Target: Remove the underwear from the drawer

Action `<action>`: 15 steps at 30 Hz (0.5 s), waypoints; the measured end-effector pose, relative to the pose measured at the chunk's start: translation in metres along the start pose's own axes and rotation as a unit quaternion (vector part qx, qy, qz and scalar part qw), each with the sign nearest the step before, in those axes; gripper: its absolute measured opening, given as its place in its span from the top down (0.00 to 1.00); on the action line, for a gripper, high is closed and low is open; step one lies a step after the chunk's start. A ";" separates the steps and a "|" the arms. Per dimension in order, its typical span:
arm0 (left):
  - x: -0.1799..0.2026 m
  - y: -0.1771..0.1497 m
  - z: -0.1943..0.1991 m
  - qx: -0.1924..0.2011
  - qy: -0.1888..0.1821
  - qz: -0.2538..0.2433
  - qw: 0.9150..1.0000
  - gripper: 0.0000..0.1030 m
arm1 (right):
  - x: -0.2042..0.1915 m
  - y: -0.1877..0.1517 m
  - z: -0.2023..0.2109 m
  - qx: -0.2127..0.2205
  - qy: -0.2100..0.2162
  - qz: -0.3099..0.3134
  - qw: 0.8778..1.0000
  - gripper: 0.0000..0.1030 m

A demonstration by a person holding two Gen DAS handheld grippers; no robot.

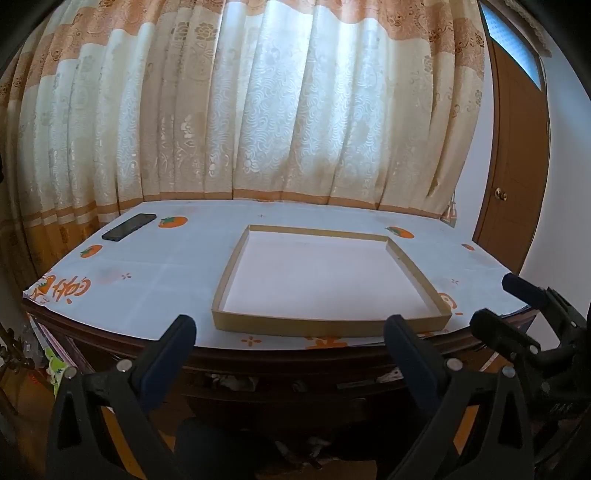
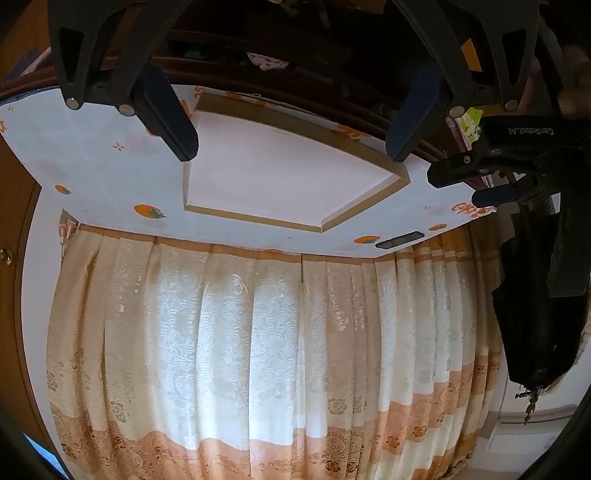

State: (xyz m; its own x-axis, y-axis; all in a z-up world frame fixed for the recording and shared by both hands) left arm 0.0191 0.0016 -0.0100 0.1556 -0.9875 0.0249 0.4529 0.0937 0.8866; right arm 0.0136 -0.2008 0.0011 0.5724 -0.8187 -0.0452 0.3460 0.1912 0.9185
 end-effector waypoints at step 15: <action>0.000 0.000 0.000 0.000 0.000 0.000 1.000 0.00 | 0.000 0.000 0.000 0.004 0.002 -0.007 1.000 0.00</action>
State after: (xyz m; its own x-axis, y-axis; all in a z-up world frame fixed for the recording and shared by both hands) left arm 0.0192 0.0012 -0.0103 0.1559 -0.9874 0.0254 0.4529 0.0943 0.8865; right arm 0.0133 -0.2006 0.0008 0.5706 -0.8191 -0.0593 0.3486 0.1762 0.9206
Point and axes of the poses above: each gripper's, at about its wrist camera, not at the fingertips, and z roughly against the way its jaws point, x to its right, y to its top, the point moved 2 cm from there along -z, roughly the way its jaws point, and after that the axes turned 9 degrees about y, right-handed, at the moved point
